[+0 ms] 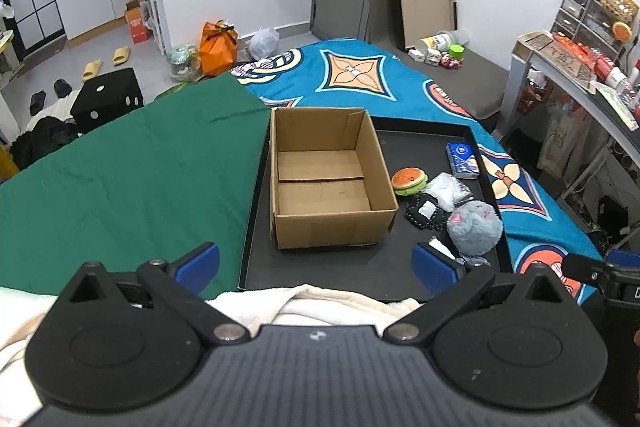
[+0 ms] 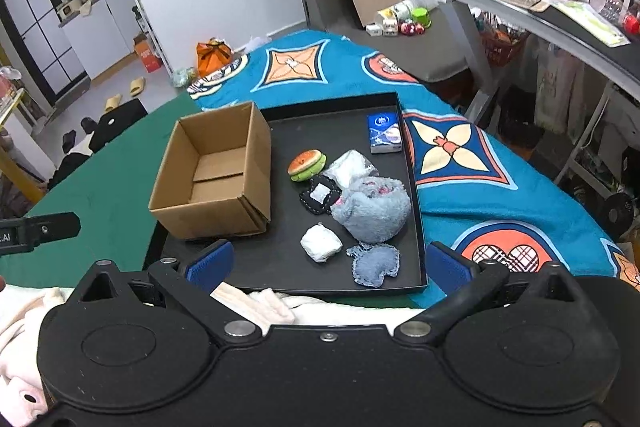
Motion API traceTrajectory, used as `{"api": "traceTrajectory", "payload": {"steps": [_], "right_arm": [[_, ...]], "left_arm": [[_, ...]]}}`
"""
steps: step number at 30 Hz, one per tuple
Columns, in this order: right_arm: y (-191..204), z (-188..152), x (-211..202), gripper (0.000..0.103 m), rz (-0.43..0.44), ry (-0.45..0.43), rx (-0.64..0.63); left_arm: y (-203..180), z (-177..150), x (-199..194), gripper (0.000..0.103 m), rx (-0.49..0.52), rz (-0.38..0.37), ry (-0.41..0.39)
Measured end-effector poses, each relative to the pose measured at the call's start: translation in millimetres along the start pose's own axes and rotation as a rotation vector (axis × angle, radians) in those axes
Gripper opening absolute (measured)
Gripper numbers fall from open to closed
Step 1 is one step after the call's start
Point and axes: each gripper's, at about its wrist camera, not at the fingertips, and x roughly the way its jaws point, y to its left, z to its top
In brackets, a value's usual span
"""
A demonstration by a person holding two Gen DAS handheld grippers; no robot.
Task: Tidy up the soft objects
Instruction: 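Move the left tool to the cardboard box rim while the right tool approaches the grey plush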
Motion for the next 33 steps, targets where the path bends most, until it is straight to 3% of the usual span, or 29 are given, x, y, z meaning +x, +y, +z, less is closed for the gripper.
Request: {"api": "traceTrajectory", "payload": {"steps": [11, 21, 33], "right_arm": [[-16.6, 10.6, 44.6, 0.103, 0.052, 0.114, 0.021], [-33.2, 21.0, 86.5, 0.103, 0.045, 0.170, 0.050], [-50.4, 37.7, 138.5, 0.103, 0.028, 0.237, 0.087]], "left_arm": [[1.2, 14.6, 40.9, 0.101, -0.025, 0.028, 0.055], [7.9, 25.6, 84.9, 0.099, -0.090, 0.040, 0.109], [14.8, 37.2, 141.7, 0.067, -0.138, 0.079, 0.189]]}}
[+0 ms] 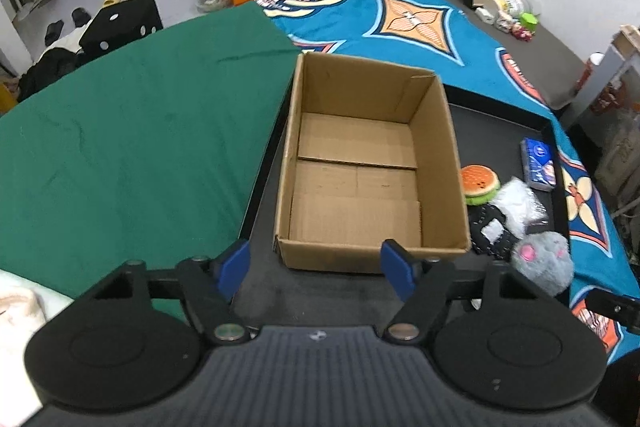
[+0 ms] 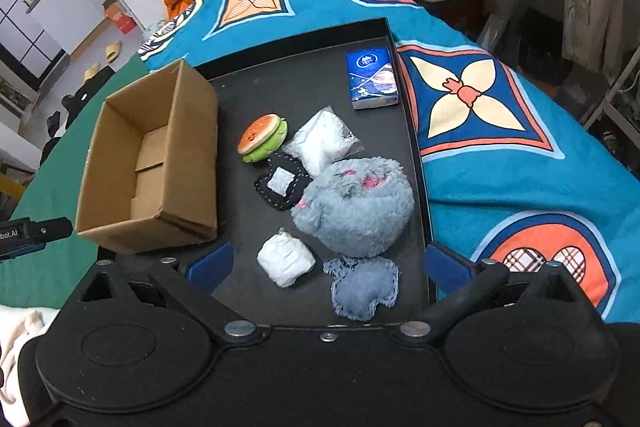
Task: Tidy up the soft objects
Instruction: 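Move the left tool to the cardboard box rim while the right tool approaches the grey plush, then grasp the grey fluffy plush ball with the right tool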
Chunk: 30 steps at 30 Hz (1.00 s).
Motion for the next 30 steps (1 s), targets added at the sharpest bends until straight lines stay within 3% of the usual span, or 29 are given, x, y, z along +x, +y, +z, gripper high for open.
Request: {"api": "traceTrajectory", "payload": {"steps": [11, 14, 21, 26, 30], "right_arm": [[-4.9, 15.1, 38.2, 0.103, -0.002, 0.040, 0.002], [-9.2, 18.7, 48.4, 0.103, -0.014, 0.053, 0.025], [-21.6, 20.8, 71.7, 0.103, -0.023, 0.069, 0.084], [-26.6, 20.6, 85.6, 0.102, -0.020, 0.085, 0.113], [-28.1, 20.3, 89.6, 0.103, -0.017, 0.092, 0.122]], "left_arm": [[3.9, 15.9, 35.9, 0.043, -0.008, 0.081, 0.002], [5.4, 17.2, 46.9, 0.041, 0.000, 0.092, 0.003], [7.9, 14.4, 68.7, 0.029, 0.011, 0.101, 0.041], [8.8, 10.3, 78.0, 0.011, 0.014, 0.097, 0.055], [9.1, 5.7, 77.4, 0.008, 0.027, 0.099, 0.027]]}}
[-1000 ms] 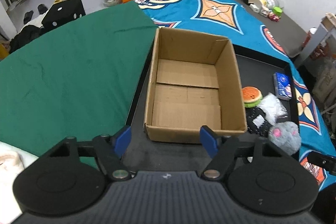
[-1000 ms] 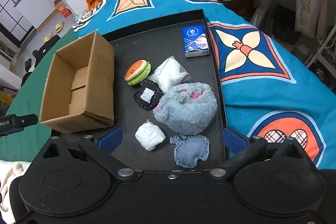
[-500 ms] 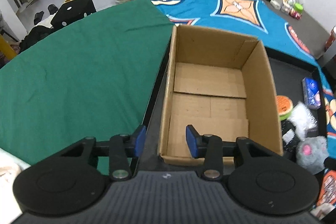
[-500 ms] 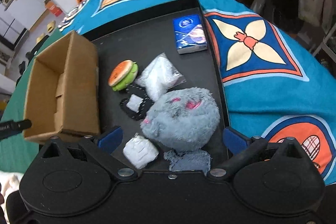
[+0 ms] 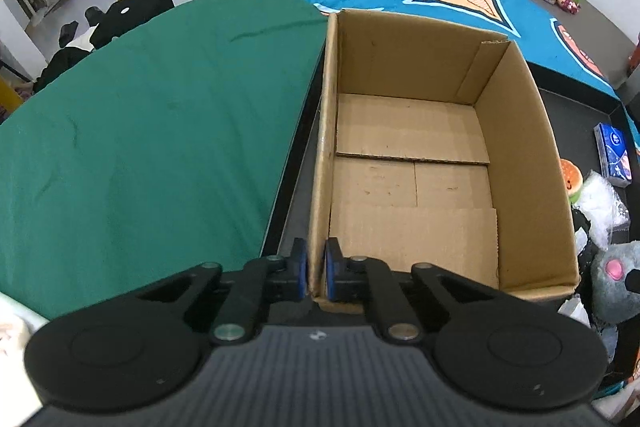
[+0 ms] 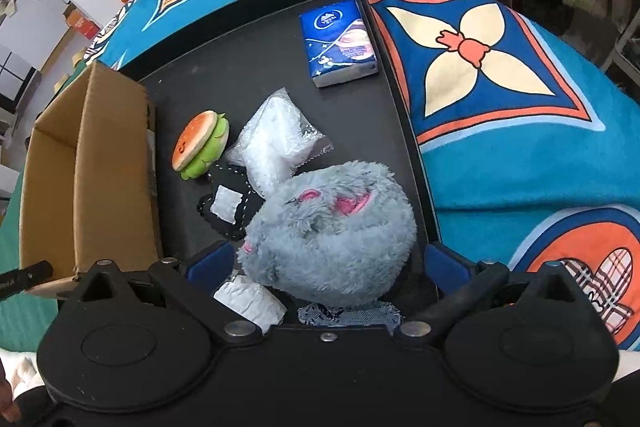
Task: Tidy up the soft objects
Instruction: 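Grasp the grey fluffy plush ball with the right tool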
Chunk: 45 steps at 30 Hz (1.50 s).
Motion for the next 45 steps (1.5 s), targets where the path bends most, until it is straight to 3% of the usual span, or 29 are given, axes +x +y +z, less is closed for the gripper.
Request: {"api": "traceTrajectory", "payload": {"steps": [18, 28, 38, 45], "right_arm": [[5.1, -1.0, 22.7, 0.102, -0.020, 0.036, 0.062], [12.1, -7.9, 25.5, 0.079, -0.049, 0.007, 0.030], [16.2, -11.9, 8.7, 0.078, -0.063, -0.041, 0.008], [25.1, -17.9, -11.1, 0.078, -0.052, -0.092, -0.015]], "left_arm": [[13.6, -21.5, -12.4, 0.007, 0.033, -0.044, 0.035], [20.9, -19.5, -8.8, 0.008, 0.034, -0.072, 0.058], [36.2, -18.3, -6.3, 0.009, -0.018, -0.095, 0.077], [43.4, -22.9, -6.7, 0.009, -0.042, -0.102, 0.042]]}}
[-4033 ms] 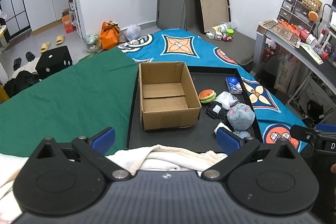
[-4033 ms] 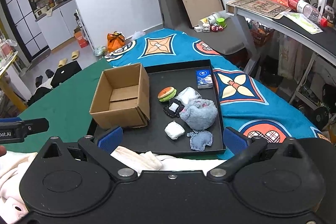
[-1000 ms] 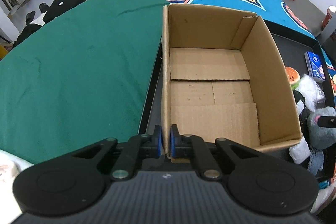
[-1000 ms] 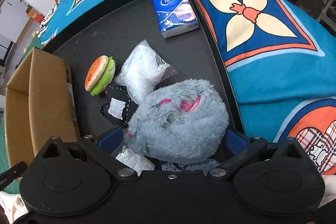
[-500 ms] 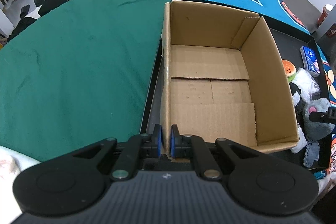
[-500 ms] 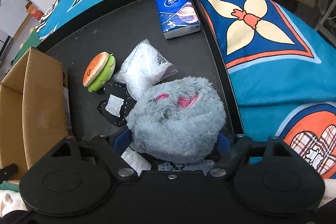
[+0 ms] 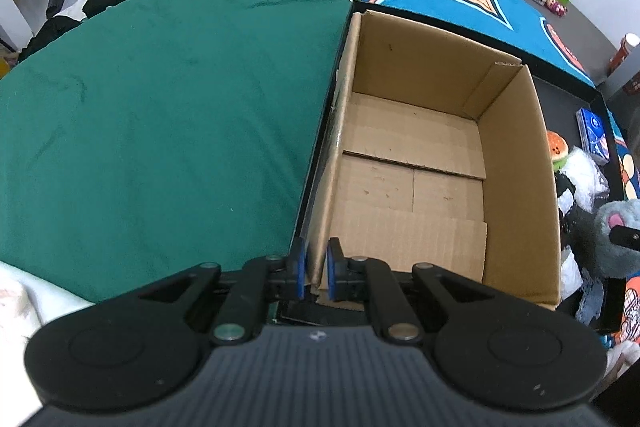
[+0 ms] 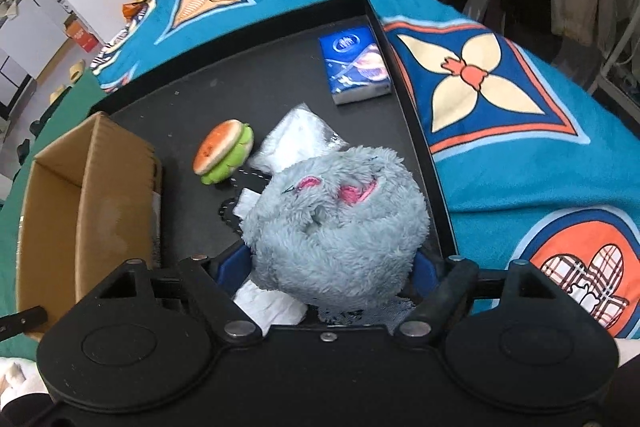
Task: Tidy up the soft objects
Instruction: 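Grasp the grey fluffy plush ball with the right tool, then carry the grey plush into the box and open the right tool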
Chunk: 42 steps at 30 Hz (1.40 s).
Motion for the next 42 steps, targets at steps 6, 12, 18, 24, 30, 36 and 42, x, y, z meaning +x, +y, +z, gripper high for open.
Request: {"api": "traceTrajectory", "payload": {"steps": [6, 12, 18, 24, 30, 36, 42], "right_arm": [[16.9, -1.3, -21.1, 0.078, 0.004, -0.048, -0.060], [34.7, -1.5, -38.3, 0.079, 0.022, -0.092, -0.120], [53.3, -3.4, -50.7, 0.079, 0.032, -0.137, -0.177], [73.3, -7.4, -57.4, 0.079, 0.045, -0.168, -0.244], [95.4, -8.9, -65.3, 0.079, 0.066, -0.202, -0.296], [116.7, -10.9, -67.1, 0.079, 0.082, -0.202, -0.332], [143.1, -17.8, -66.8, 0.079, 0.104, -0.197, -0.391]], "left_arm": [[7.0, -4.1, -0.3, 0.010, -0.041, -0.039, -0.026], [11.9, -7.3, -1.2, 0.010, -0.065, -0.064, -0.045], [14.2, -8.8, -2.7, 0.011, -0.078, -0.077, -0.050], [14.8, -8.5, -4.8, 0.010, -0.080, -0.081, -0.052], [19.0, -9.8, -4.8, 0.011, -0.088, -0.098, -0.056], [21.0, -9.6, -2.9, 0.011, -0.096, -0.118, -0.061], [20.3, -11.8, -3.7, 0.011, -0.073, -0.119, -0.075]]}}
